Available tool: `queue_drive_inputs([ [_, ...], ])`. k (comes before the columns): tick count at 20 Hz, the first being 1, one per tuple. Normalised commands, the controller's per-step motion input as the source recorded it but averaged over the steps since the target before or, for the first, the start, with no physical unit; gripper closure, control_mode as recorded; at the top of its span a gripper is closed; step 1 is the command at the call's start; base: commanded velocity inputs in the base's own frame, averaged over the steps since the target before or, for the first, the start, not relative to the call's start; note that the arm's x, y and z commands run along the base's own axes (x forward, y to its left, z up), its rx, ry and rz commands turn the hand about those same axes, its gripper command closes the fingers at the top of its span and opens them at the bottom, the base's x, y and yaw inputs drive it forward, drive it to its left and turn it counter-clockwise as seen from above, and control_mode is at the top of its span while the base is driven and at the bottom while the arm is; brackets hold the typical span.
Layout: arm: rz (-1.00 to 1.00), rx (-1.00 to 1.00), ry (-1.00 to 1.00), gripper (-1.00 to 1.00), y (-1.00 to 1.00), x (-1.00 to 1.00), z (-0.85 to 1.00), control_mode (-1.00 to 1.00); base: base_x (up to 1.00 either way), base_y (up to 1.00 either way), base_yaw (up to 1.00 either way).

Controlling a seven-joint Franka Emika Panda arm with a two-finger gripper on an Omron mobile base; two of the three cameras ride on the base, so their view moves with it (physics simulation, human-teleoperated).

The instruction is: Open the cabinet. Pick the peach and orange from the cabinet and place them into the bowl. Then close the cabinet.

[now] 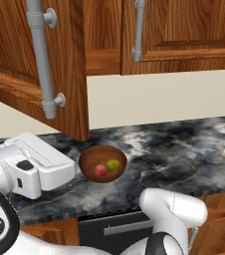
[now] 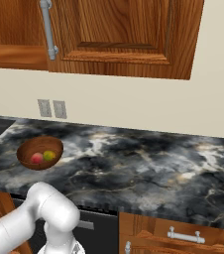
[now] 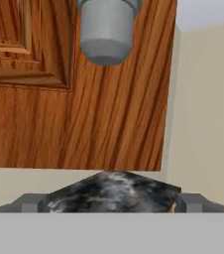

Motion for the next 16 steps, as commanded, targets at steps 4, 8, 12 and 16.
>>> queue_drive_inputs([
  [4, 0.02, 0.00, 0.00, -1.00, 0.48, 0.58, -0.21, -1.00, 0.00, 0.00, 0.00],
  [8, 0.01, -0.01, 0.00, -1.00, 0.57, 0.53, -0.22, -1.00, 0.00, 0.00, 0.00],
  [12, 0.00, -0.04, 0.00, -1.00, 0.66, 0.18, -0.14, -1.00, 0.00, 0.00, 0.00],
  [16, 0.00, -0.02, 0.00, -1.00, 0.56, 0.01, 0.00, -1.00, 0.00, 0.00, 0.00],
])
